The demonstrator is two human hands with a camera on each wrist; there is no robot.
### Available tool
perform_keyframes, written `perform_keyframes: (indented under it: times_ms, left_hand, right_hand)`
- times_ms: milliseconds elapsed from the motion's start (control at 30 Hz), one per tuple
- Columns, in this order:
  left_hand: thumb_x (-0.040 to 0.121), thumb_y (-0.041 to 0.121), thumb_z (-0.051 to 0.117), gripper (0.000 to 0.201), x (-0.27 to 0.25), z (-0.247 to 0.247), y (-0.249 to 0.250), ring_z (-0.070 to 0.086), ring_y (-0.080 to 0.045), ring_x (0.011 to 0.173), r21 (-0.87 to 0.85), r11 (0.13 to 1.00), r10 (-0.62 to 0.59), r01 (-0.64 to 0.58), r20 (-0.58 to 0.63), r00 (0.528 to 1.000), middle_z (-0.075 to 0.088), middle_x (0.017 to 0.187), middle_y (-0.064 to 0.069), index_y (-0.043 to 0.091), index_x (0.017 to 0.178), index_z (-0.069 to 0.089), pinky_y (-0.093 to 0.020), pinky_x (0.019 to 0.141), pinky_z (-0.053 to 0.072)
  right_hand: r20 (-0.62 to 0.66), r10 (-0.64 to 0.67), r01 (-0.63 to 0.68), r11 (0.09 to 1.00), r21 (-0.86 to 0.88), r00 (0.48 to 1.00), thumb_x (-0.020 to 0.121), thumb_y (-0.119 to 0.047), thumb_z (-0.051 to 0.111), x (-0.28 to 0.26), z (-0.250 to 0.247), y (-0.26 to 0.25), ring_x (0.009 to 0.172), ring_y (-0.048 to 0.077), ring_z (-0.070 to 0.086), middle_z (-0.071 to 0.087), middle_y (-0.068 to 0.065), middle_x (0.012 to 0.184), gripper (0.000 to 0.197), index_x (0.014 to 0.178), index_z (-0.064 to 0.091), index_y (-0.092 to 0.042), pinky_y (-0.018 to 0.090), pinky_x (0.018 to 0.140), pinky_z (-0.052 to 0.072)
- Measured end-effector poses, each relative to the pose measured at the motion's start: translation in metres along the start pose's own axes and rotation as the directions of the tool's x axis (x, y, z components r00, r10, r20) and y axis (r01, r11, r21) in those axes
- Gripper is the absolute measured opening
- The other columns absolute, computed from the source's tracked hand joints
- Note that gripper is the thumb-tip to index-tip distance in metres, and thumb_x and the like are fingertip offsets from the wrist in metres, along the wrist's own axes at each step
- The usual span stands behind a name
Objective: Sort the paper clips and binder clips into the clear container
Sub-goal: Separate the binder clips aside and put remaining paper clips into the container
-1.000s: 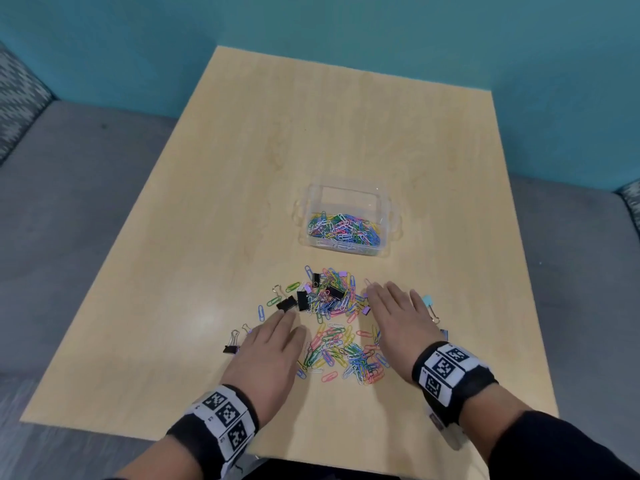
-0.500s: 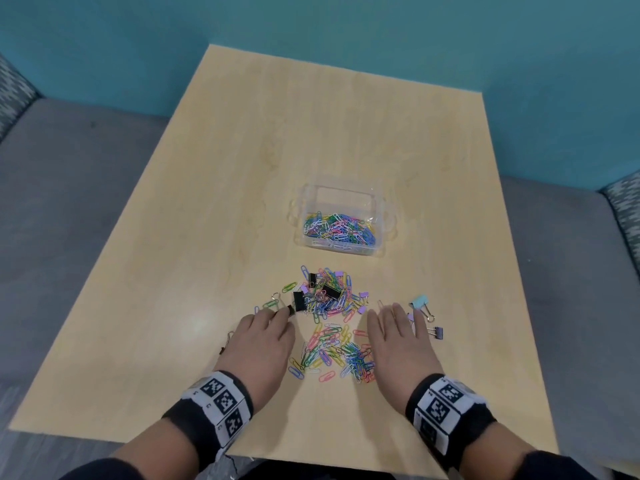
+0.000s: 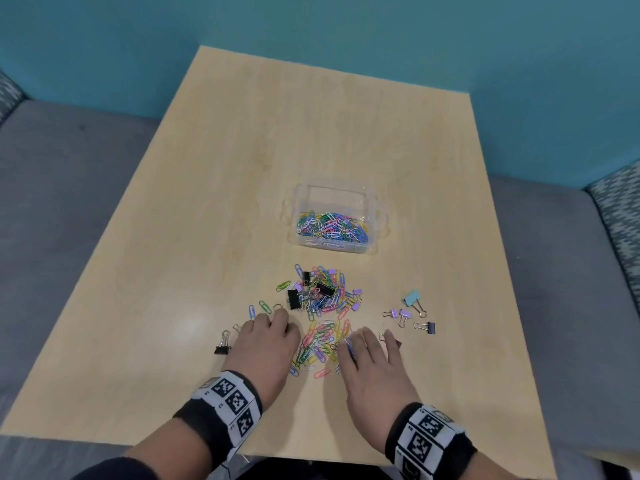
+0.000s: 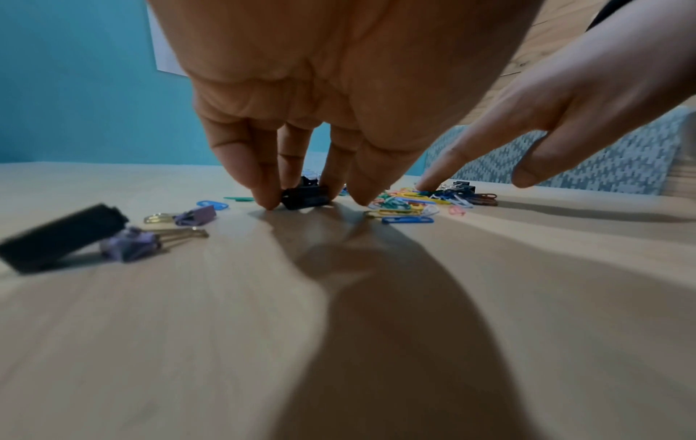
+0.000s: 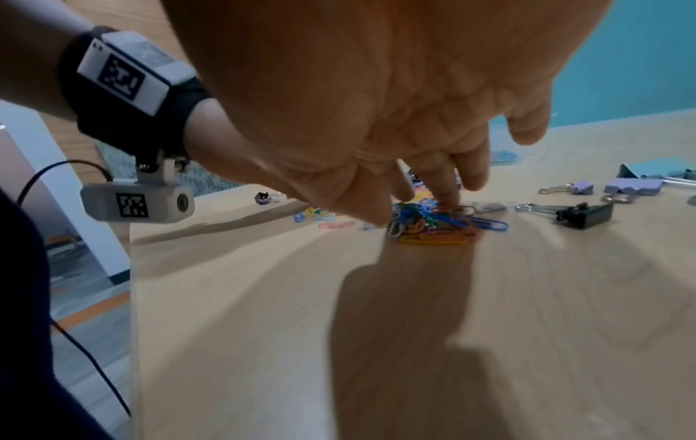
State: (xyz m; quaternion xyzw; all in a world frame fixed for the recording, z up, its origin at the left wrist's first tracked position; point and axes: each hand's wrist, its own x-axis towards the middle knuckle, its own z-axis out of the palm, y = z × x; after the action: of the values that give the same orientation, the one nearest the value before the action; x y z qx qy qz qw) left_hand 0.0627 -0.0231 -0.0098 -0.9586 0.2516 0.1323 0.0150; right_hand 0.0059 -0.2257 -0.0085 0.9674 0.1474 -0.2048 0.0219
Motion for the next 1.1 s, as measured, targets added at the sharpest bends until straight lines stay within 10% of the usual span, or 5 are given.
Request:
perform_keyframes:
  times_ms: [167,433,733,1100]
  left_hand:
    - [0.045,0.004,0.068,0.043,-0.008,0.002,-0.001,0.046,-0.028,0.065,-0.034,0.999,0.040,-0.042,-0.049,0.998,0.052,0.098,-0.011,0.014,0.086,0.059,-0.038,0.056,0.045]
    - [0.067,0.015,0.045,0.033,-0.047,0.005,-0.017,0.053,-0.032,0.078,-0.050,0.999,0.001,-0.005,-0.066,0.998,0.054,0.111,-0.013,0.013,0.095,0.062,-0.039,0.064,0.049]
    - [0.070,0.017,0.037,0.047,-0.063,0.008,-0.029,0.048,-0.037,0.097,-0.078,0.979,-0.196,0.189,-0.090,0.977,0.050,0.122,-0.017,0.013,0.111,0.061,-0.043,0.068,0.048]
    - [0.068,0.020,0.056,0.045,-0.051,0.010,-0.005,0.050,-0.033,0.100,-0.073,0.997,-0.019,0.011,-0.119,0.993,0.054,0.121,-0.013,0.017,0.113,0.060,-0.042,0.077,0.048]
  right_hand:
    - [-0.155,0.006,0.001,0.999,0.047,0.988,0.070,-0.017,0.027,0.002,-0.013,0.016,0.120,0.037,0.050,0.060,0.009,0.117,0.056,0.118,0.056,-0.011,0.058,0.102,0.022]
    - [-0.089,-0.010,0.006,0.999,-0.043,0.996,0.056,-0.013,0.070,0.032,-0.017,0.044,0.126,0.039,0.044,0.052,0.012,0.135,0.068,0.122,0.057,-0.008,0.062,0.100,0.036]
    - [0.003,-0.074,0.074,0.990,-0.122,0.997,0.077,-0.017,0.057,0.040,-0.025,0.065,0.142,0.037,0.014,0.027,0.011,0.154,0.067,0.140,0.037,-0.014,0.060,0.112,0.011]
    - [-0.046,-0.077,0.076,0.997,-0.032,0.996,0.058,-0.013,0.062,0.027,-0.012,0.079,0.126,0.039,0.045,0.055,0.015,0.130,0.058,0.114,0.059,-0.025,0.059,0.101,0.036]
